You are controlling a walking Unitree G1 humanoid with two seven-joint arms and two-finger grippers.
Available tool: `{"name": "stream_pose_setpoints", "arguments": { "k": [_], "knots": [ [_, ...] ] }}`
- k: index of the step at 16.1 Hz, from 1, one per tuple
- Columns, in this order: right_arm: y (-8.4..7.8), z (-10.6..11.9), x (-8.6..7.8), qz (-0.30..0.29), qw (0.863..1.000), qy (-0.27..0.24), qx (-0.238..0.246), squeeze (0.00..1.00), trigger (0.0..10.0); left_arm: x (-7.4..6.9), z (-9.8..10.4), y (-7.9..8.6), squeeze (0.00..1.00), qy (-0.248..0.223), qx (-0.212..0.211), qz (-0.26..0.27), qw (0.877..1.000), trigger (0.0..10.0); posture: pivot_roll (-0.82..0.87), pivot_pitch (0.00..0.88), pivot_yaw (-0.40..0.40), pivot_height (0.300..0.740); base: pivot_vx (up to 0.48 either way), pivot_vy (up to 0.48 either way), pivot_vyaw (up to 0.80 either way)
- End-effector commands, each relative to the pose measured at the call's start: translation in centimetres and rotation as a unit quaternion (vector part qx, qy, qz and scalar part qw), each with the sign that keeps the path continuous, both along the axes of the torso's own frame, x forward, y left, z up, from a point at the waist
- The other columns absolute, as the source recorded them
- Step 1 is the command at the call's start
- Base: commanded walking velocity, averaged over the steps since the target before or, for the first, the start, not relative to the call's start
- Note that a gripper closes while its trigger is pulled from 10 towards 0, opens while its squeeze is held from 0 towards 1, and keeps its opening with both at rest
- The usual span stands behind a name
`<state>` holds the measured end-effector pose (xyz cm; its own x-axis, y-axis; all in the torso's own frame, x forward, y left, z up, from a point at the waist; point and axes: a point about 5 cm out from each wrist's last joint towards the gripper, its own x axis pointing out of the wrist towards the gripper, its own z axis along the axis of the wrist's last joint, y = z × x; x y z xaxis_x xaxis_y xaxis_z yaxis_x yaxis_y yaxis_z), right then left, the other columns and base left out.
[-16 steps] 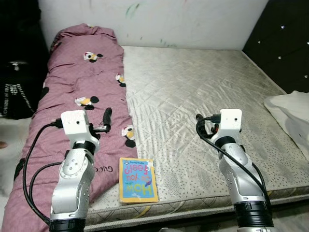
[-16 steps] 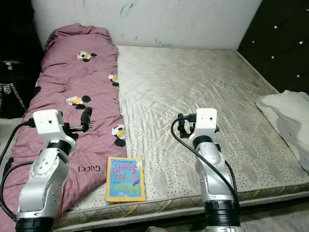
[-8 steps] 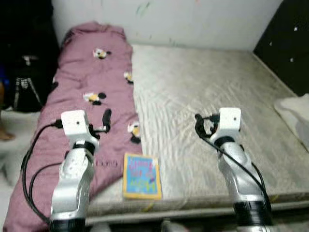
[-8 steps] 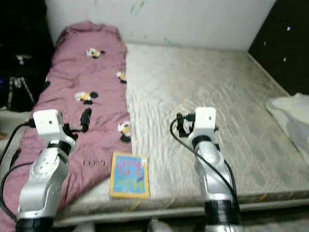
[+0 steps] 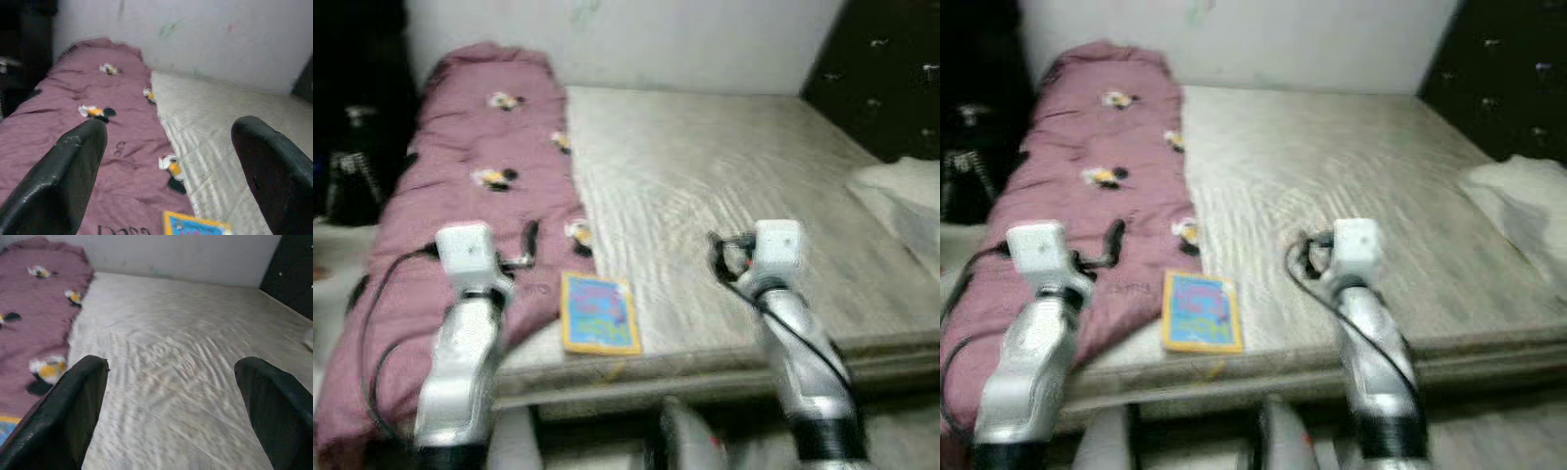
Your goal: Clean up the room
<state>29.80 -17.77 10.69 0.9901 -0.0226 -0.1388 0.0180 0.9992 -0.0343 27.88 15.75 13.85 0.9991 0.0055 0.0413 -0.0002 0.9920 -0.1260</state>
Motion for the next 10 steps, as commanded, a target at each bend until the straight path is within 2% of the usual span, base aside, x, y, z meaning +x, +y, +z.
{"name": "stream_pose_setpoints", "arguments": {
  "k": [1, 7, 9, 10],
  "knots": [
    [0.9, 0.7, 0.6, 0.019, 1.000, -0.010, 0.000, 0.00, 10.0, -0.4, -1.1, 0.7, 0.00, 0.026, -0.002, 0.013, 1.000, 10.0, -0.03, 0.000, -0.101, 0.637, 0.000, 0.000, 0.00],
    [1.0, 0.7, 1.1, 0.021, 1.000, -0.010, -0.003, 0.00, 10.0, 0.1, -1.6, 2.0, 0.00, 0.045, -0.011, 0.055, 0.997, 10.0, -0.02, 0.000, -0.109, 0.637, 0.000, 0.000, 0.00],
    [1.3, 0.7, 1.1, 0.026, 1.000, -0.012, -0.004, 0.00, 10.0, 0.0, -2.4, 2.6, 0.00, 0.076, -0.016, 0.066, 0.995, 10.0, -0.02, 0.000, -0.110, 0.637, 0.000, 0.000, 0.00],
    [1.7, 0.8, 0.7, 0.033, 0.999, -0.014, -0.007, 0.00, 10.0, -0.3, -3.2, 3.1, 0.00, 0.107, -0.024, 0.064, 0.992, 10.0, -0.03, 0.000, -0.113, 0.637, 0.000, 0.000, 0.00]
  ]
}}
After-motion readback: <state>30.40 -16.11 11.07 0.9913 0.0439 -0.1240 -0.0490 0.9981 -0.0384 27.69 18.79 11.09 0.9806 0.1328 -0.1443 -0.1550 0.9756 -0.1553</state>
